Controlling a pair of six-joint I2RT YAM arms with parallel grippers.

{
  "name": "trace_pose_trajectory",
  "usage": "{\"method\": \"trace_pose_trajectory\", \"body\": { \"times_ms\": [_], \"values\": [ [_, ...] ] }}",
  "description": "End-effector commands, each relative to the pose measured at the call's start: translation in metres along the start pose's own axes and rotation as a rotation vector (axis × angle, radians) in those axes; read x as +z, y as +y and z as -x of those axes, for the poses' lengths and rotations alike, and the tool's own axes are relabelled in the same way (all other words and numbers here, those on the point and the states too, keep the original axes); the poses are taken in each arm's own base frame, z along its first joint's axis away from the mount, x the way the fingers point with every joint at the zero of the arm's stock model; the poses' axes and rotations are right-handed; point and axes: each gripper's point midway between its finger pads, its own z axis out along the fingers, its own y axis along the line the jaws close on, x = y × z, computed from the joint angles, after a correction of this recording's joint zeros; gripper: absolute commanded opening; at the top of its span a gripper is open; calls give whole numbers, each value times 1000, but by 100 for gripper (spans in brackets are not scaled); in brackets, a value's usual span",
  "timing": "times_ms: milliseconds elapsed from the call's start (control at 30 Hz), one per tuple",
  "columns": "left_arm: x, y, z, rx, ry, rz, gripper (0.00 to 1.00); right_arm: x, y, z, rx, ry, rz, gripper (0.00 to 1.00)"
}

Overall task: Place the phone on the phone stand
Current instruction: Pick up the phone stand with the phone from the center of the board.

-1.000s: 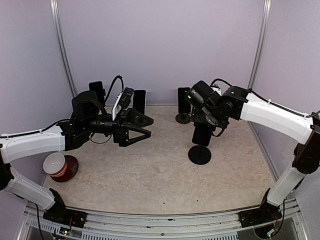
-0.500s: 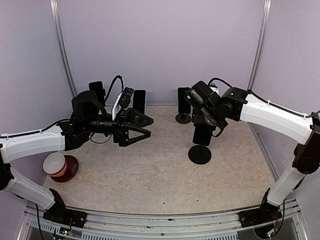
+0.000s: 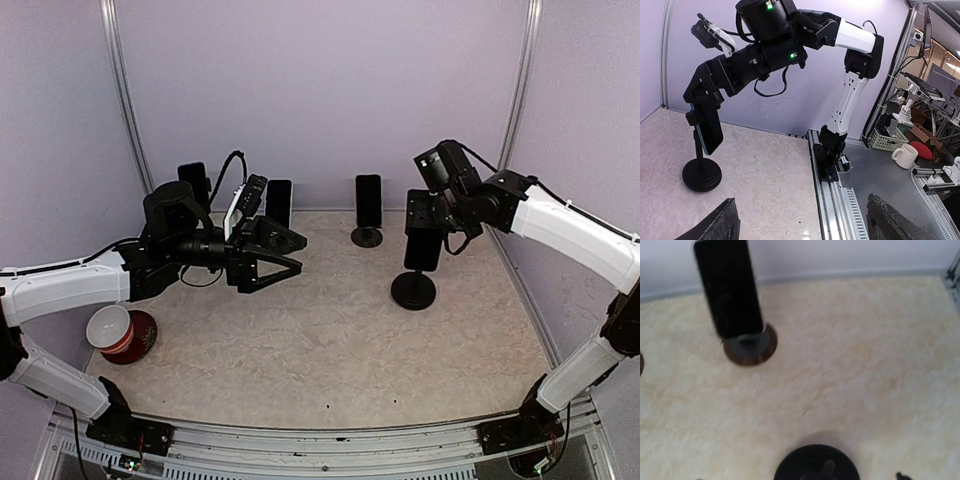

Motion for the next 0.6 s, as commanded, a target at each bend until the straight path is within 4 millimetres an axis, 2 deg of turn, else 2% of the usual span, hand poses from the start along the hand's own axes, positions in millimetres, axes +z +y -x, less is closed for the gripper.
{"method": "trace_pose_trajectory", "body": {
  "times_ms": [0,300,567],
  "values": [
    [-6,-7,18,59,-40,-8,85,-23,-6,65,35,-181,90,57],
    [-5,-7,17,58,-38,-8,85,0,-32,94,5,-210,92,56],
    [-5,-7,16,57,-36,-9,85,25,-43,117,-5,-224,109,55]
  ]
}}
